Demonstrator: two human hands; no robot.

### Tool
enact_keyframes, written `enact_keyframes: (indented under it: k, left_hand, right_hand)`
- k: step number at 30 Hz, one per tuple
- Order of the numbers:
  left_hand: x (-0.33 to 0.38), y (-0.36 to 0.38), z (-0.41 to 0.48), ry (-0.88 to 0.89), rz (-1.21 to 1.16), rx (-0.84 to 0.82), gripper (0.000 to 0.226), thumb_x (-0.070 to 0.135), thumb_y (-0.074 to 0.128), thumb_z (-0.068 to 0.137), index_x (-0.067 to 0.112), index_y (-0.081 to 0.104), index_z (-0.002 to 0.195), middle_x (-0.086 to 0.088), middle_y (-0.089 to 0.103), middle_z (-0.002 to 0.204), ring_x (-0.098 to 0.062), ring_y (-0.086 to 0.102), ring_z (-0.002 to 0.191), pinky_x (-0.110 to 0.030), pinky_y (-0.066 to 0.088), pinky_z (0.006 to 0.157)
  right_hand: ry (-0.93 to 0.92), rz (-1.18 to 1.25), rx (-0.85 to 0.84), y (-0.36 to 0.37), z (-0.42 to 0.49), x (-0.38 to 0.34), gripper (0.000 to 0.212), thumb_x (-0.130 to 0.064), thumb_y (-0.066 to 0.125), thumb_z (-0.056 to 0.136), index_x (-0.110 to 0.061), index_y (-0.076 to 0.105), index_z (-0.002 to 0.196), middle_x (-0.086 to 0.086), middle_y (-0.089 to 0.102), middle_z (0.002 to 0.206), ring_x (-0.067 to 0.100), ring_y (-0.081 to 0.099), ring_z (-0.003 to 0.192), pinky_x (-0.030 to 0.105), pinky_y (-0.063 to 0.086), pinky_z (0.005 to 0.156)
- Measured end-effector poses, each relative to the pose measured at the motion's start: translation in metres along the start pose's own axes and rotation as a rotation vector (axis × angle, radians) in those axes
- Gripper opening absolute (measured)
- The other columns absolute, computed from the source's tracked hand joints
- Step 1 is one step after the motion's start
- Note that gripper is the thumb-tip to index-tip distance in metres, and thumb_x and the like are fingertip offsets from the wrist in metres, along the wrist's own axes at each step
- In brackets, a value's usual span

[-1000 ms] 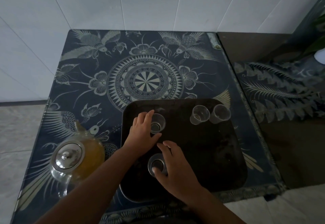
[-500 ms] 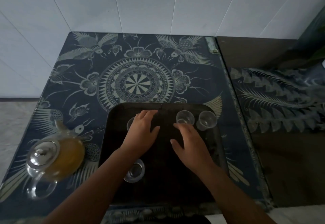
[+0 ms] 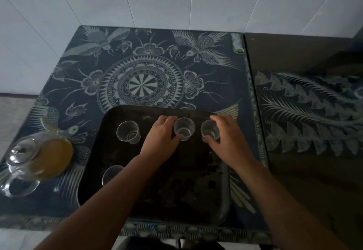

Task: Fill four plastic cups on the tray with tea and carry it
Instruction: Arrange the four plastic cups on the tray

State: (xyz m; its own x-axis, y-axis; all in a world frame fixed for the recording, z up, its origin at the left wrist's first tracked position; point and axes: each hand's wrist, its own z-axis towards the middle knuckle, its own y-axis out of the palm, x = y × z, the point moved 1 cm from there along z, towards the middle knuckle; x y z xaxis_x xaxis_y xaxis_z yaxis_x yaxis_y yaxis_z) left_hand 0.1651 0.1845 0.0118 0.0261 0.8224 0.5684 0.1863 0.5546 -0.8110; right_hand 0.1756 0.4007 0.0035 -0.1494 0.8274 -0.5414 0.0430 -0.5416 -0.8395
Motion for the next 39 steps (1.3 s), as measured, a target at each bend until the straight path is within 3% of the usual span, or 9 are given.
enact_keyframes:
  k: [8, 13, 20, 26, 30, 33, 35, 37, 39]
  left_hand:
    - [0.002, 0.018, 0.018, -0.034, 0.020, -0.109, 0.095, 0.039, 0.080, 0.087, 0.019, 0.024, 0.161, -0.007, 0.030, 0.156, -0.028, 0.033, 0.145, -0.042, 0.040, 0.113]
    - [-0.001, 0.027, 0.022, -0.025, 0.000, -0.129, 0.105, 0.035, 0.081, 0.086, 0.019, 0.012, 0.164, -0.003, 0.025, 0.163, -0.027, 0.030, 0.149, -0.044, 0.039, 0.115]
    - [-0.001, 0.033, 0.026, 0.008, 0.054, -0.132, 0.095, 0.035, 0.075, 0.092, 0.016, 0.016, 0.164, -0.001, 0.031, 0.162, -0.026, 0.035, 0.146, -0.042, 0.041, 0.115]
    - [-0.002, 0.036, 0.027, 0.033, 0.029, -0.153, 0.086, 0.030, 0.075, 0.092, 0.015, 0.026, 0.161, -0.001, 0.035, 0.160, -0.025, 0.036, 0.147, -0.037, 0.036, 0.118]
    - [-0.006, 0.039, 0.025, 0.056, 0.041, -0.160, 0.082, 0.032, 0.074, 0.092, 0.013, 0.031, 0.160, -0.001, 0.035, 0.158, -0.024, 0.038, 0.144, -0.034, 0.036, 0.118]
    - [-0.007, 0.040, 0.023, 0.062, 0.038, -0.157, 0.081, 0.031, 0.075, 0.092, 0.012, 0.033, 0.159, -0.002, 0.037, 0.158, -0.025, 0.040, 0.143, -0.035, 0.035, 0.119]
    - [-0.007, 0.040, 0.023, 0.061, 0.036, -0.155, 0.081, 0.031, 0.075, 0.092, 0.012, 0.033, 0.159, -0.002, 0.037, 0.158, -0.025, 0.040, 0.143, -0.036, 0.036, 0.119]
    - [-0.007, 0.040, 0.024, 0.054, 0.032, -0.155, 0.081, 0.030, 0.075, 0.091, 0.012, 0.034, 0.159, -0.002, 0.037, 0.158, -0.025, 0.040, 0.143, -0.035, 0.035, 0.119]
    - [-0.006, 0.039, 0.024, 0.038, 0.023, -0.154, 0.082, 0.030, 0.076, 0.091, 0.013, 0.034, 0.158, -0.001, 0.038, 0.159, -0.024, 0.040, 0.144, -0.035, 0.035, 0.119]
  right_hand:
    - [0.036, 0.009, -0.103, 0.015, 0.012, 0.018, 0.083, -0.036, 0.078, 0.085, -0.011, 0.035, 0.151, 0.007, 0.036, 0.148, 0.022, 0.038, 0.135, 0.029, 0.040, 0.104]
    - [0.064, 0.008, -0.108, 0.024, 0.018, 0.018, 0.086, -0.037, 0.079, 0.084, -0.010, 0.035, 0.152, 0.007, 0.036, 0.149, 0.021, 0.040, 0.135, 0.026, 0.037, 0.101]
    - [0.138, 0.007, -0.064, 0.033, 0.017, 0.017, 0.071, -0.028, 0.077, 0.088, -0.011, 0.044, 0.147, 0.004, 0.043, 0.140, 0.018, 0.047, 0.127, 0.022, 0.041, 0.094]
    - [0.162, 0.035, -0.056, 0.035, 0.013, 0.017, 0.070, -0.026, 0.077, 0.088, -0.012, 0.043, 0.148, 0.003, 0.042, 0.139, 0.015, 0.050, 0.122, 0.020, 0.039, 0.088]
    - [0.153, 0.031, -0.063, 0.036, 0.007, 0.017, 0.069, -0.025, 0.076, 0.089, -0.010, 0.043, 0.148, 0.004, 0.042, 0.141, 0.016, 0.049, 0.124, 0.018, 0.038, 0.091]
    - [0.159, 0.038, -0.063, 0.038, 0.001, 0.016, 0.069, -0.025, 0.076, 0.089, -0.011, 0.043, 0.148, 0.004, 0.041, 0.143, 0.014, 0.048, 0.125, 0.007, 0.033, 0.088]
    - [0.166, 0.047, -0.069, 0.039, -0.002, 0.016, 0.069, -0.026, 0.075, 0.090, -0.011, 0.042, 0.149, 0.002, 0.040, 0.144, 0.013, 0.048, 0.125, -0.001, 0.030, 0.077]
    - [0.167, 0.056, -0.075, 0.040, -0.006, 0.016, 0.069, -0.026, 0.075, 0.090, -0.011, 0.041, 0.150, 0.002, 0.038, 0.145, 0.012, 0.048, 0.125, -0.003, 0.030, 0.074]
    - [0.158, 0.065, -0.070, 0.042, -0.011, 0.015, 0.069, -0.026, 0.074, 0.091, -0.011, 0.042, 0.150, 0.002, 0.038, 0.145, 0.014, 0.049, 0.125, 0.001, 0.034, 0.081]
